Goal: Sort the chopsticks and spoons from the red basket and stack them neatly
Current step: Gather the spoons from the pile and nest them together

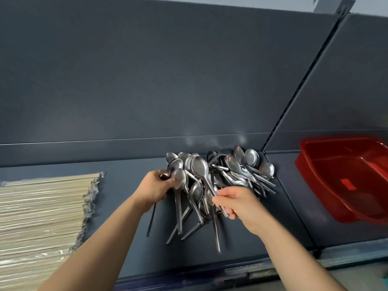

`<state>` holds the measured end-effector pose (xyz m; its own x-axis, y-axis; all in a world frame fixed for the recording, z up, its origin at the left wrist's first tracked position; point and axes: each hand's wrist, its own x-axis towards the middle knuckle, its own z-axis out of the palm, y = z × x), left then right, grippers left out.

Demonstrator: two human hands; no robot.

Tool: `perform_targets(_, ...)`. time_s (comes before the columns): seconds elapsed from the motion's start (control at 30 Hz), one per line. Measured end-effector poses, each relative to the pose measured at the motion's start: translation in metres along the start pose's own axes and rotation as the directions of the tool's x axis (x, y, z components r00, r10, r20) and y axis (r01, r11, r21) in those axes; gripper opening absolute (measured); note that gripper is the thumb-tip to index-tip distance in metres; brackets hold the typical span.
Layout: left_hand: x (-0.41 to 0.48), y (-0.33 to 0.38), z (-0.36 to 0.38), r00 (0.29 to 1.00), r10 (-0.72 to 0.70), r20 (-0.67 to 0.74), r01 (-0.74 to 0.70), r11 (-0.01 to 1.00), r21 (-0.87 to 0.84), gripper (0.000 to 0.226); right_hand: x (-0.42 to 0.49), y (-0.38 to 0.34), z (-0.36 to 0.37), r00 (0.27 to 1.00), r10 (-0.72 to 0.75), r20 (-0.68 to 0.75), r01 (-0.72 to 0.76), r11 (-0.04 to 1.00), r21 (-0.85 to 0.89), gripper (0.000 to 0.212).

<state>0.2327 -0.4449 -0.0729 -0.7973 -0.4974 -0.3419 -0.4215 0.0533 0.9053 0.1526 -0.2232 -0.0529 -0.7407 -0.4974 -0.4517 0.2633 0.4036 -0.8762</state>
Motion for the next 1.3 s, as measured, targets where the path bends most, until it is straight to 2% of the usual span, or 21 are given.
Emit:
perform_targets(0.1, -0.006, 0.005, -0.001, 0.999, -0.053, 0.010, 0.053, 0.932, -0.358, 0.026, 0.002, -0.004, 0.003, 0.996, -0.020, 0.091, 0.013, 0.996, 0.083, 0.014)
perform_targets(0.17, -0.011, 0.007, 0.001, 0.998, -0.066, 0.004, 0.060, 0.887, -0.457, 0.019, 0.002, -0.006, 0.007, 0.990, -0.024, 0.142, 0.003, 0.990, 0.140, 0.010)
perform_targets(0.23, -0.015, 0.007, 0.004, 0.998, -0.066, -0.018, 0.049, 0.873, -0.486, 0.011, 0.004, -0.006, 0.009, 0.981, -0.032, 0.189, 0.000, 0.986, 0.166, 0.008)
perform_targets(0.3, -0.016, 0.005, 0.006, 0.997, -0.064, -0.045, 0.033, 0.868, -0.495, 0.014, 0.005, -0.007, 0.011, 0.969, -0.049, 0.242, 0.011, 0.987, 0.157, 0.008)
perform_targets(0.4, -0.018, 0.004, 0.008, 1.000, -0.017, -0.026, 0.001, 0.848, -0.531, 0.035, 0.007, -0.009, 0.018, 0.942, -0.045, 0.331, 0.010, 0.994, 0.107, 0.013)
perform_targets(0.5, -0.019, -0.002, 0.006, 0.995, -0.037, -0.091, -0.012, 0.875, -0.484, 0.023, 0.008, -0.011, 0.027, 0.901, -0.061, 0.429, 0.055, 0.998, 0.026, 0.015)
perform_targets(0.53, -0.019, -0.004, 0.003, 0.993, -0.047, -0.106, -0.010, 0.876, -0.482, 0.019, 0.009, -0.012, 0.030, 0.908, -0.071, 0.412, 0.077, 0.997, 0.002, 0.019)
perform_targets(0.6, -0.022, -0.011, -0.006, 0.989, -0.072, -0.131, -0.004, 0.864, -0.504, 0.017, 0.015, -0.010, 0.036, 0.960, -0.135, 0.247, 0.175, 0.974, -0.146, 0.031)
perform_targets(0.63, -0.023, -0.014, -0.013, 0.986, -0.089, -0.139, 0.005, 0.856, -0.516, 0.017, 0.020, -0.007, 0.038, 0.967, -0.208, 0.148, 0.243, 0.926, -0.290, 0.039)
perform_targets(0.7, -0.024, -0.021, -0.026, 0.984, -0.121, -0.131, 0.030, 0.837, -0.546, 0.017, 0.028, 0.001, 0.041, 0.943, -0.324, 0.081, 0.313, 0.772, -0.553, 0.048)
perform_targets(0.8, -0.027, -0.026, -0.042, 0.984, -0.134, -0.113, 0.050, 0.832, -0.552, 0.029, 0.030, 0.006, 0.048, 0.950, -0.310, 0.039, 0.229, 0.605, -0.763, 0.053)
perform_targets(0.9, -0.030, -0.027, -0.049, 0.982, -0.146, -0.122, 0.052, 0.824, -0.564, 0.039, 0.027, 0.001, 0.055, 0.970, -0.243, -0.022, 0.121, 0.558, -0.821, 0.055)
perform_targets(0.97, -0.032, -0.028, -0.051, 0.982, -0.172, -0.080, 0.083, 0.769, -0.634, 0.040, 0.026, -0.002, 0.058, 0.979, -0.200, -0.047, 0.073, 0.553, -0.830, 0.055)
perform_targets(1.03, -0.032, -0.029, -0.052, 0.979, -0.198, -0.055, 0.121, 0.771, -0.625, 0.041, 0.024, -0.004, 0.060, 0.980, -0.189, -0.060, 0.058, 0.566, -0.822, 0.056)
perform_targets(1.17, -0.030, -0.034, -0.044, 0.984, -0.176, -0.038, 0.138, 0.870, -0.474, 0.029, 0.020, -0.003, 0.060, 0.959, -0.262, -0.106, 0.067, 0.574, -0.816, 0.053)
perform_targets(1.27, -0.022, -0.032, -0.032, 0.987, -0.163, -0.009, 0.156, 0.960, -0.233, 0.022, 0.018, 0.002, 0.054, 0.946, -0.280, -0.164, 0.039, 0.599, -0.800, 0.048)
perform_targets(1.3, -0.018, -0.029, -0.027, 0.989, -0.145, -0.023, 0.139, 0.977, -0.163, 0.021, 0.017, 0.003, 0.052, 0.946, -0.273, -0.173, 0.030, 0.608, -0.794, 0.040)
